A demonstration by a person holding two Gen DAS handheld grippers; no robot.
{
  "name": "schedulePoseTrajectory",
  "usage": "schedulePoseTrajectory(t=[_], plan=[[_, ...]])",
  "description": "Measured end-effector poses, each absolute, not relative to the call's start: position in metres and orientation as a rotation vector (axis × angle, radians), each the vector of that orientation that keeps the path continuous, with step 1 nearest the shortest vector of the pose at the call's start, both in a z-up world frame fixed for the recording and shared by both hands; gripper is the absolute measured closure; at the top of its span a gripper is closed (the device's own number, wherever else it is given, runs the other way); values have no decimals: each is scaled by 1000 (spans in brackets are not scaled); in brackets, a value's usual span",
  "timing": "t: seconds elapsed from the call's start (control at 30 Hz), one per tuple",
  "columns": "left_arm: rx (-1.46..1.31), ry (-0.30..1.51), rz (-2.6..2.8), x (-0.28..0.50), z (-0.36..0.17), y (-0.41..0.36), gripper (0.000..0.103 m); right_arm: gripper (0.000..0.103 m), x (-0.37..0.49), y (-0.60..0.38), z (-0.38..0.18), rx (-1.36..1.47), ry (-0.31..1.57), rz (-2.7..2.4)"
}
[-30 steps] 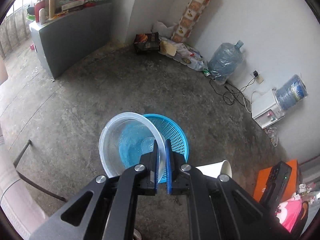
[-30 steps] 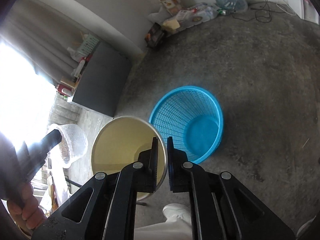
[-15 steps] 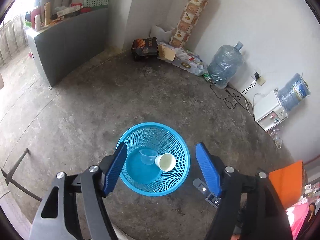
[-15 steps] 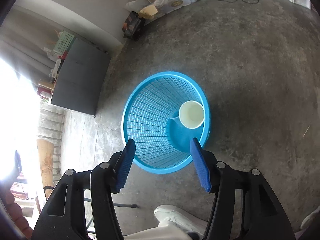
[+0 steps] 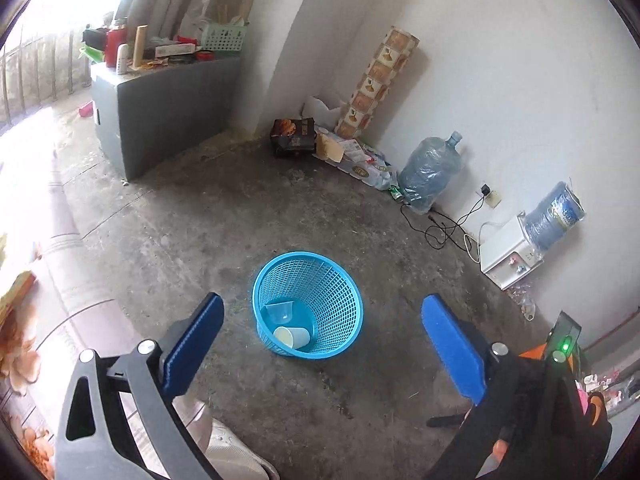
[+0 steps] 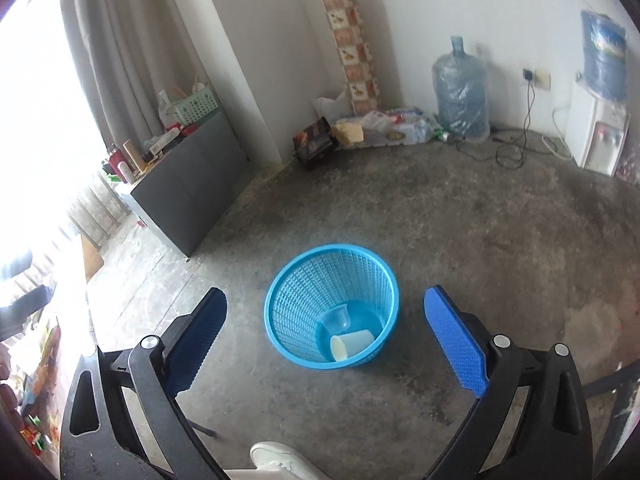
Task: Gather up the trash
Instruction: 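Withdraw the right gripper from the wastebasket back toward the table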
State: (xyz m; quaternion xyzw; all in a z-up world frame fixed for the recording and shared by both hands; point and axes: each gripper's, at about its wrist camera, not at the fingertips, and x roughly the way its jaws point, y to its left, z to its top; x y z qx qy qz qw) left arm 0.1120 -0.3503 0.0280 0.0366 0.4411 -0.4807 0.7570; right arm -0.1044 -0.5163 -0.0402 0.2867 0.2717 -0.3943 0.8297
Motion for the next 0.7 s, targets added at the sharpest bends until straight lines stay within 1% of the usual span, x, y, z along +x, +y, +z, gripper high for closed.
schedulePoseTrajectory(t=[0.2,0.4,0.53,0.7], plan=[[70,921,-980,106,50,-275,6,8,-100,-485,-16,484,552,-895],[44,834,-909,96,67,-203,6,8,-96,-454,2,382,521,-879],[2,786,-876,94,75,-156,6,8,-86,-424,13,250,543,-799],[-48,723,-813,93,79,-94,6,8,-84,-386,25,141,466,-638]])
